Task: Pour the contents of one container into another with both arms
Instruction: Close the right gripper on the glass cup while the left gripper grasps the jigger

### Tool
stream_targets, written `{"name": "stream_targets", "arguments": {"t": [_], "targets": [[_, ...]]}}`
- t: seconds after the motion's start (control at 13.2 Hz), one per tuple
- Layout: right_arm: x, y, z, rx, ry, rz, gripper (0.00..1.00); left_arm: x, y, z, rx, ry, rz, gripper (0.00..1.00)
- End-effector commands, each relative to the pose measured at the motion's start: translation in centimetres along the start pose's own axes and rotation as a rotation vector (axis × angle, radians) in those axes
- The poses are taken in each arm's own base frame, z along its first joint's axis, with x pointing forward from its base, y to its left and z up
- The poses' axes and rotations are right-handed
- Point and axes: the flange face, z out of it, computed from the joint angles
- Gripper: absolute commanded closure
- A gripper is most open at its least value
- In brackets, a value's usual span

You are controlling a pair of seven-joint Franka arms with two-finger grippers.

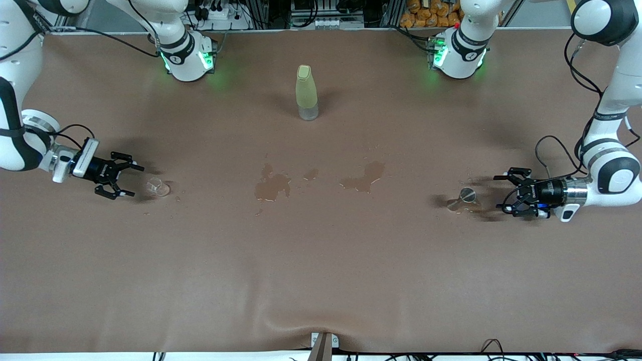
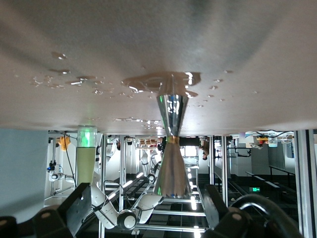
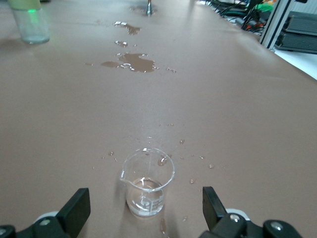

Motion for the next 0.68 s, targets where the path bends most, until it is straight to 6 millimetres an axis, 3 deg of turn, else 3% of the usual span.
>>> {"name": "stream_targets", "arguments": {"t": [0.0,0.38,0.61], "targets": [[-2.8,-1.5,0.5,-0.072,0.073,-0.236,0.00,0.7,-0.4,1.1,0.010,-0.015,-0.021,0.00],[-5.1,-2.2,1.4,-0.127,0.104,-0.266,0.00,2.1,-1.2,4.3,0.054,-0.036,-0.056,0.00],[-6.1,-2.5,1.8,-0.141,0.111,-0.270,0.00,2.5,-0.6,6.7,0.081,-0.033,-0.058,0.00]]}}
